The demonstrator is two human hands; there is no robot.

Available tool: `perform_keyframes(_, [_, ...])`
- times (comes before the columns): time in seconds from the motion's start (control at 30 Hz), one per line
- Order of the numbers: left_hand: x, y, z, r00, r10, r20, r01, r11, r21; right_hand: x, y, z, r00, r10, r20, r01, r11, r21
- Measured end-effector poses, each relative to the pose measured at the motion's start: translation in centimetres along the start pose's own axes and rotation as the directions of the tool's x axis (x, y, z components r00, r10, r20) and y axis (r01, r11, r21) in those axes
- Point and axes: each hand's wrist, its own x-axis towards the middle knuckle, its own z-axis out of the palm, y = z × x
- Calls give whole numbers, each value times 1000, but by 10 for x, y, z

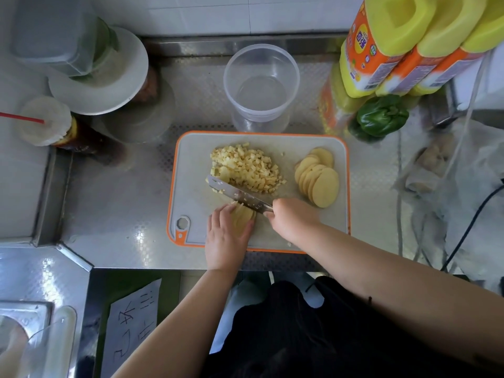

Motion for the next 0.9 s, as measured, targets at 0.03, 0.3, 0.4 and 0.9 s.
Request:
perform_keyframes(0.03, [0, -1, -1, 1000, -1, 3, 1, 1000, -6, 0, 1, 1, 1000, -5, -8, 5, 1000, 15])
perform_keyframes(0.3, [6, -8, -3, 998, 45, -41, -48, 996, -72, -22, 11, -5, 985, -60, -162, 54, 997, -46])
perform_keyframes(0.4, [12, -12, -2, 993, 103, -60, -107, 992, -68, -31, 8, -5, 982, -110, -156, 93, 989, -113])
perform_keyframes(0.9, [13, -27, 7, 947, 316, -55, -317, 948, -7, -26, -2, 5, 992, -107, -72, 89, 970, -225])
